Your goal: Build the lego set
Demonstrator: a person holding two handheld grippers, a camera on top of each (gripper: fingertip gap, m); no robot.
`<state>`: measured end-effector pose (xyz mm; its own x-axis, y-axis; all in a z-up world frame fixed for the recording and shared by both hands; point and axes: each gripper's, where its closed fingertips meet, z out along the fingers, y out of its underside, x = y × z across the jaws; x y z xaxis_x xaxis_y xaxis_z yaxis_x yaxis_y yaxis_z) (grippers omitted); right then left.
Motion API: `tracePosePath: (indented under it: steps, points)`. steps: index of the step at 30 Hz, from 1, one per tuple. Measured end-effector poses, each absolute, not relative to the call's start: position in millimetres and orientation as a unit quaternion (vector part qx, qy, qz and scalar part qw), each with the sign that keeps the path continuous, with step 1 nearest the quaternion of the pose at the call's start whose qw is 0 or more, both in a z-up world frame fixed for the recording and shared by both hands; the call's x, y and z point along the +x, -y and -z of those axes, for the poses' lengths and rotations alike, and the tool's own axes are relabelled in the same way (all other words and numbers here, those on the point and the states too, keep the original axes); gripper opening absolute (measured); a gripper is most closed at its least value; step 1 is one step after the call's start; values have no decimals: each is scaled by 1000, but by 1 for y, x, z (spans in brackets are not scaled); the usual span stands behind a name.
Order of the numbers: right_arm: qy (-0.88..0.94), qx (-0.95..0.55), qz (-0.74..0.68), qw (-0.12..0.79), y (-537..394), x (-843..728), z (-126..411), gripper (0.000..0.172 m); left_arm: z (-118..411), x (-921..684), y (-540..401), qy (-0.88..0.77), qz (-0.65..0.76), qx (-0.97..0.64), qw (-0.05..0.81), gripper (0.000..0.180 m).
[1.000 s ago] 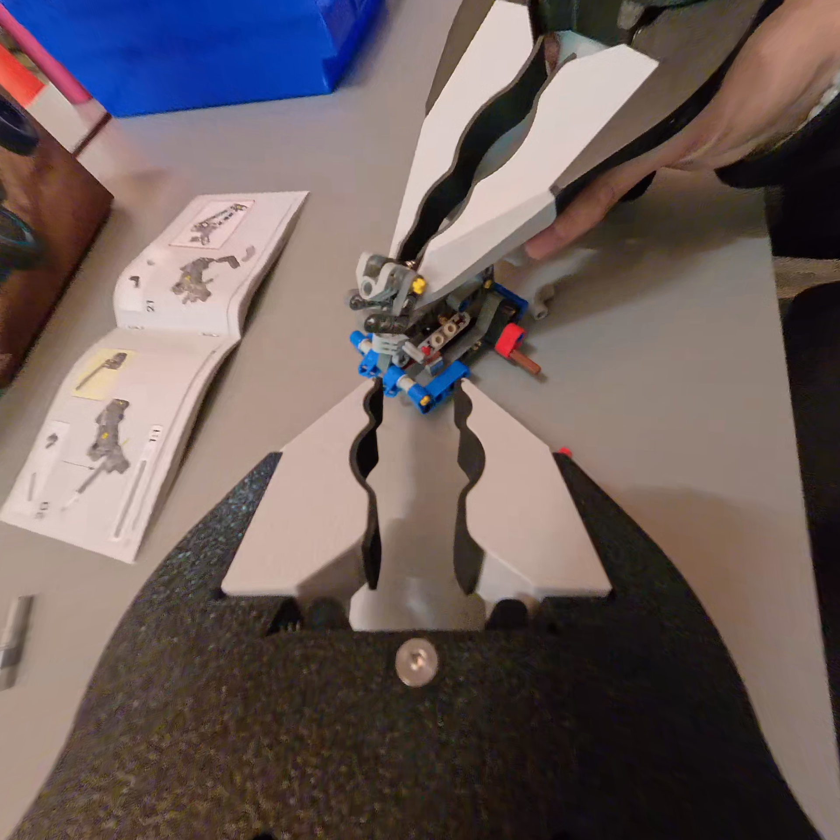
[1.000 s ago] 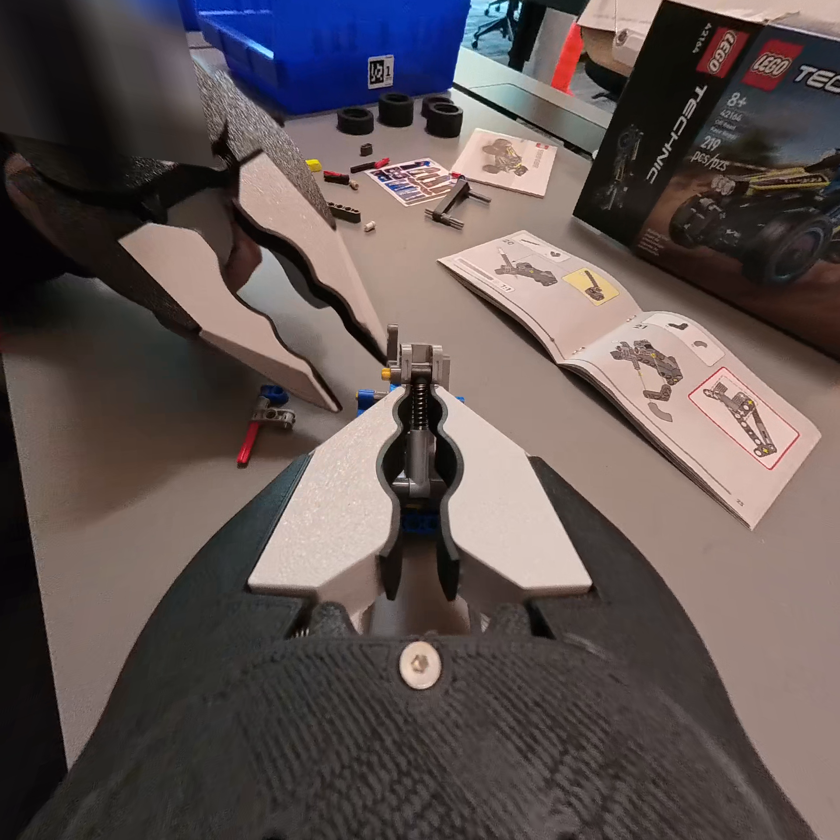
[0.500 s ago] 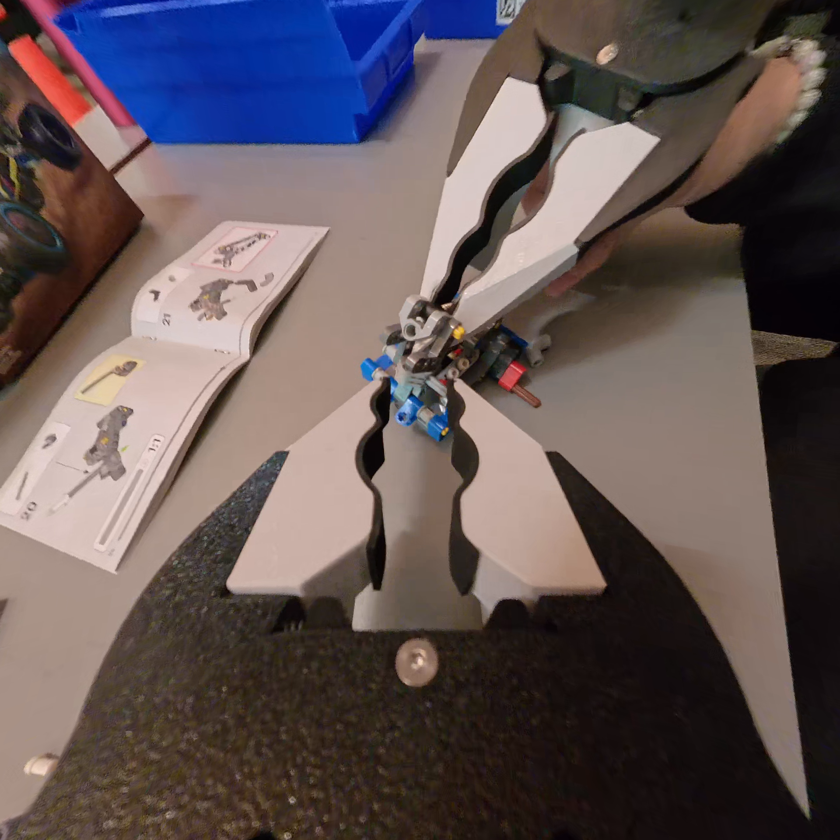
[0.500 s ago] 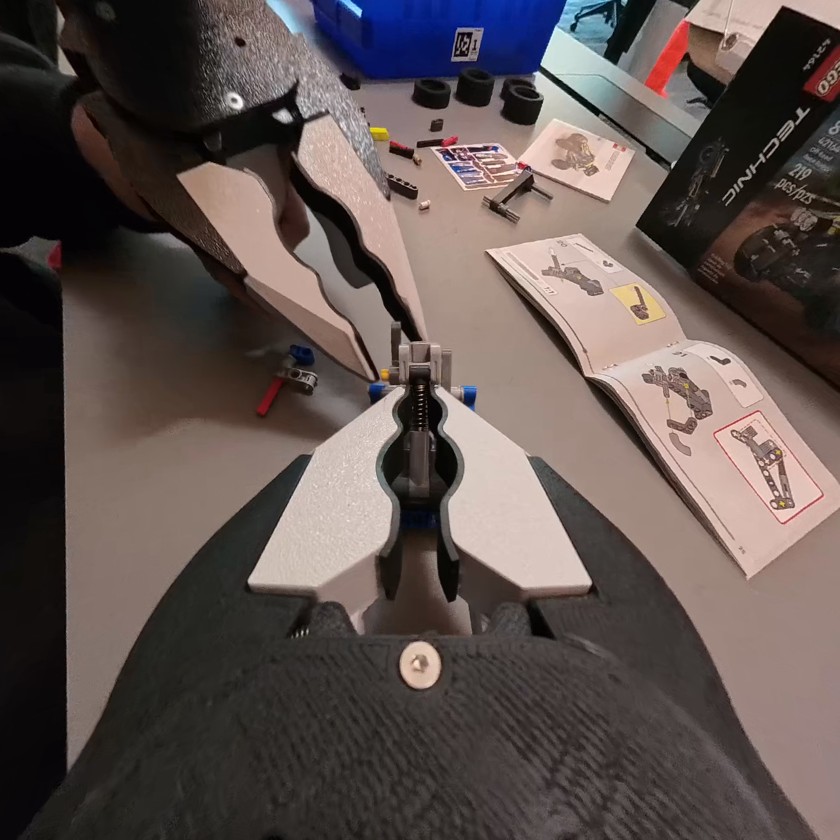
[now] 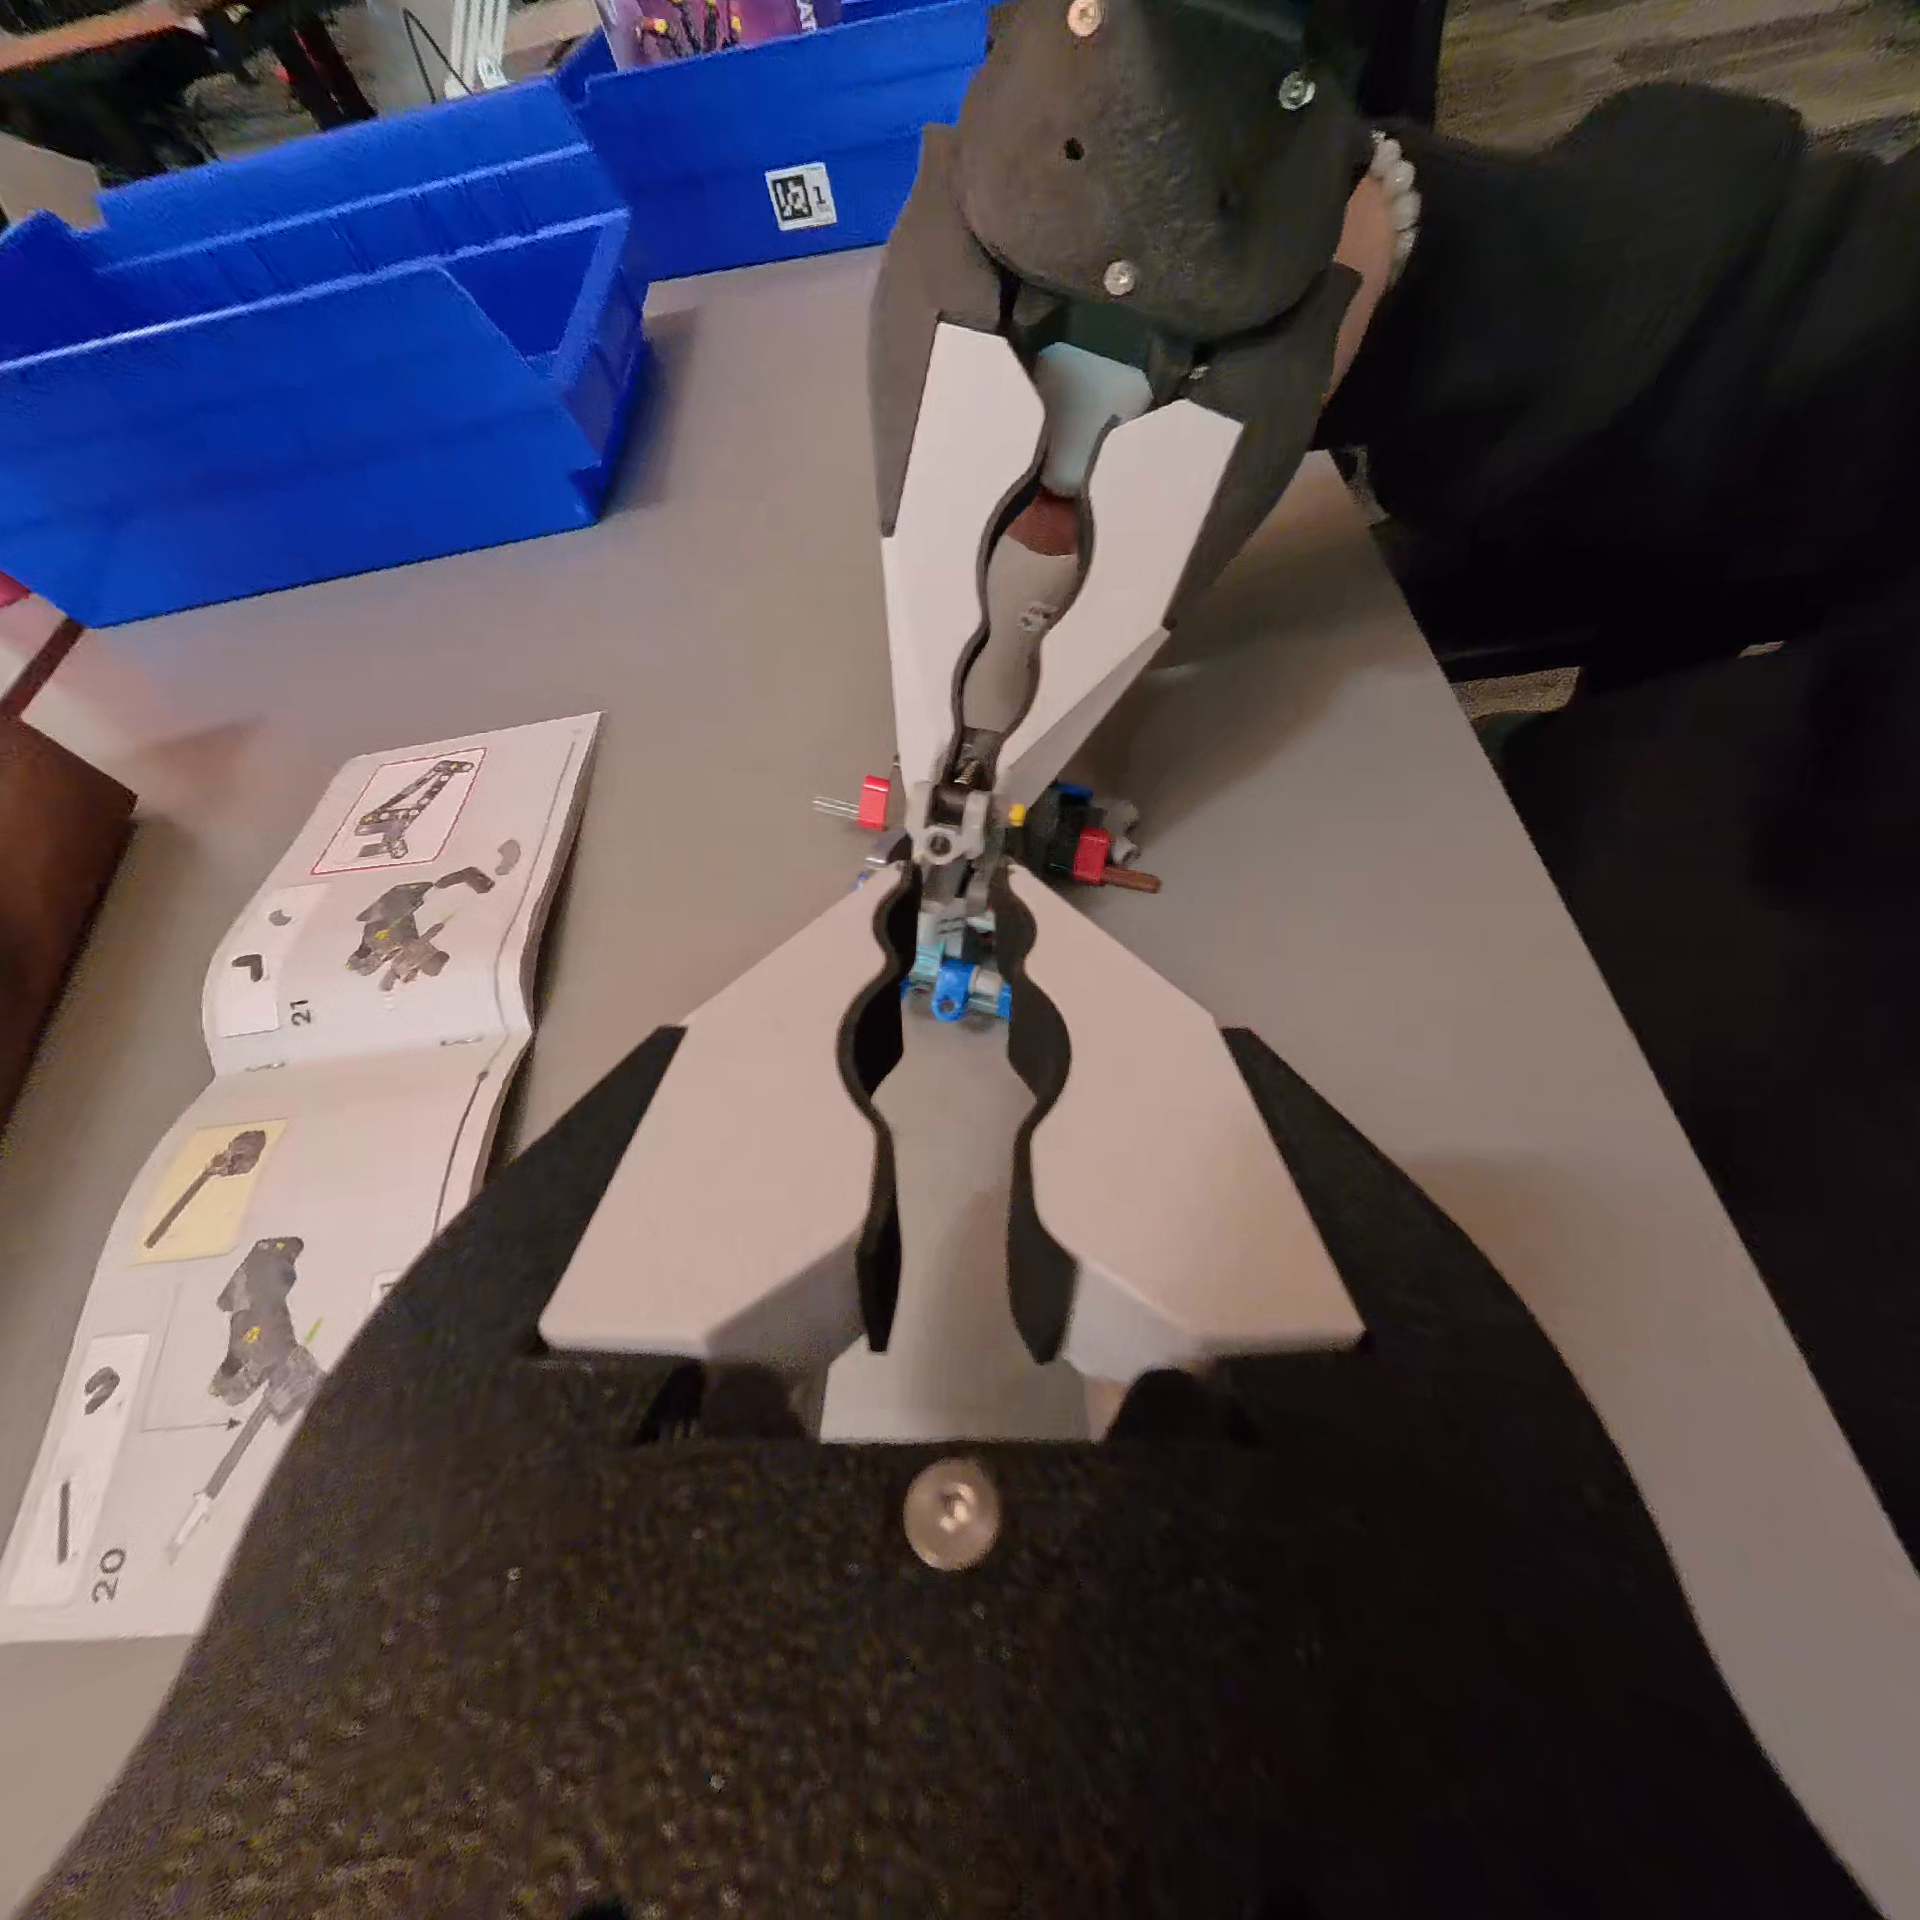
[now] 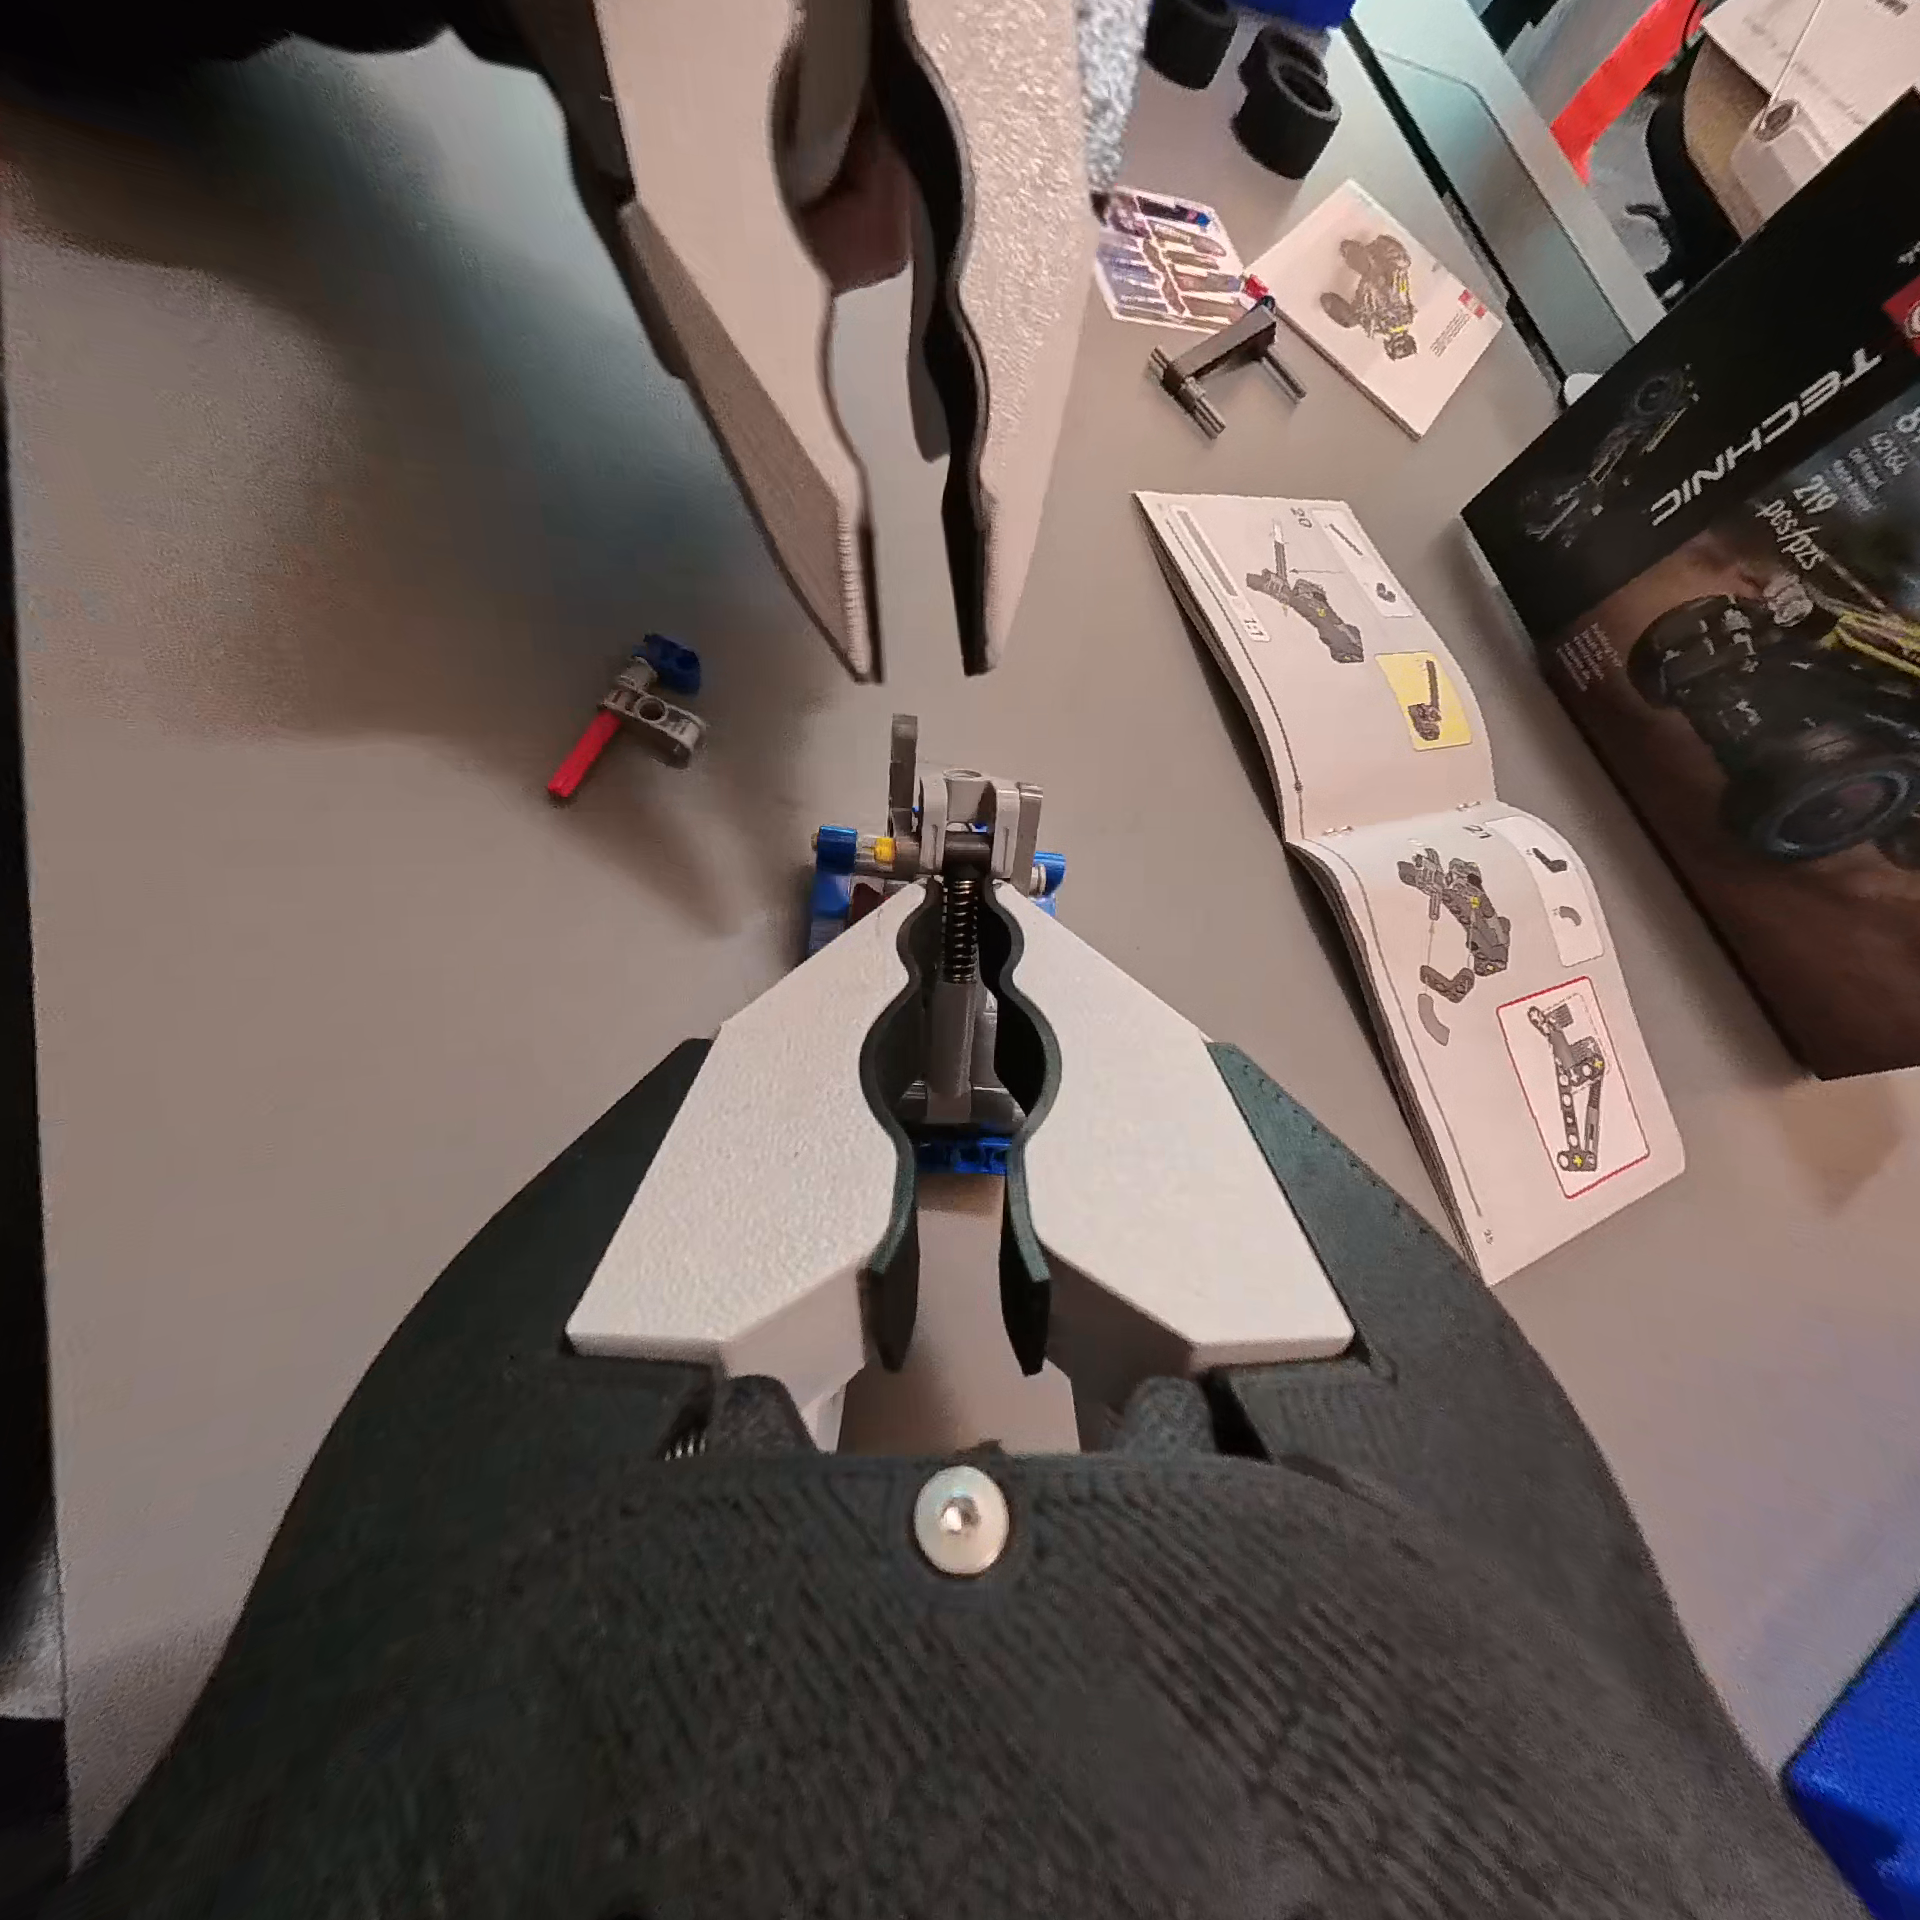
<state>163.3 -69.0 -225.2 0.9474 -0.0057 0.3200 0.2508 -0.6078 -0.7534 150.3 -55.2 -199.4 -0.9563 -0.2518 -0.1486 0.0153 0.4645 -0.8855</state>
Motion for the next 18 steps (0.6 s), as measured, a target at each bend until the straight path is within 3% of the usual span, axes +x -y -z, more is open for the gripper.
tracePosePath:
  steps: [2,18]
  points:
    - [72,-884,142,439,69,163,225,3,199,154,58,-846,516,-62,120,0]
    - [67,-866,111,483,72,161,223,2,216,161,71,-860,494,-45,120,0]
